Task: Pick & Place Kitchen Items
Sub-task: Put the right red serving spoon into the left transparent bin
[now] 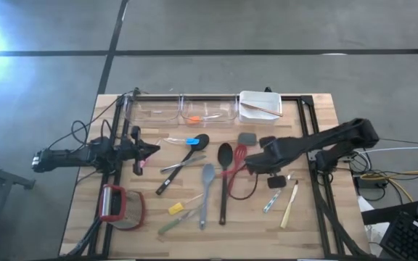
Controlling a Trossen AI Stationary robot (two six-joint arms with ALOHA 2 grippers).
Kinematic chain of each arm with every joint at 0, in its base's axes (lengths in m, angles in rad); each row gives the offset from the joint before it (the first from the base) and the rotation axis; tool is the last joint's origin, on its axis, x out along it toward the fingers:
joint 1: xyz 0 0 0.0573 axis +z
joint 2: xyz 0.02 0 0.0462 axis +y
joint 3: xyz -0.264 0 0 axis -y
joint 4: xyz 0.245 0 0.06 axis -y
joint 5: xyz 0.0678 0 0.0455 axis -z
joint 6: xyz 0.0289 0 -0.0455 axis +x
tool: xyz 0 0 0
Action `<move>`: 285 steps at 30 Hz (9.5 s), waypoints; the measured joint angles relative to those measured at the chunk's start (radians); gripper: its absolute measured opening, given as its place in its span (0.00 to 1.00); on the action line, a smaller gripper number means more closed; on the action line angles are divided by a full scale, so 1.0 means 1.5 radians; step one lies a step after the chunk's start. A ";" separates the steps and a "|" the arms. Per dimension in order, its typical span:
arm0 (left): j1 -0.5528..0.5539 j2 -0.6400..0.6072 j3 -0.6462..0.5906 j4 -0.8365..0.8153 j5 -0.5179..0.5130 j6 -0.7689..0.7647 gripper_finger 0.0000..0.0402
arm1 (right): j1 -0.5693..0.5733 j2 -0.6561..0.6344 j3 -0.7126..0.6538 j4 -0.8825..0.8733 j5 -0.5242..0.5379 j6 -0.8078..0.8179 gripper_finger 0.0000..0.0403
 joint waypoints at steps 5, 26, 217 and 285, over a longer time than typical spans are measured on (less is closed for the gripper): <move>0.000 0.004 0.000 0.038 -0.002 -0.002 0.07 | -0.020 -0.077 0.003 0.137 0.010 0.030 0.10; 0.000 0.208 0.153 0.203 -0.087 0.146 0.41 | -0.231 0.052 0.201 0.430 -0.082 -0.105 0.10; 0.533 0.506 0.302 0.197 -0.087 -0.022 0.12 | -0.311 0.146 0.337 0.236 0.037 -0.146 0.32; 0.521 0.836 0.605 -0.174 0.034 0.477 0.07 | -0.312 0.146 0.336 0.260 0.020 -0.176 0.21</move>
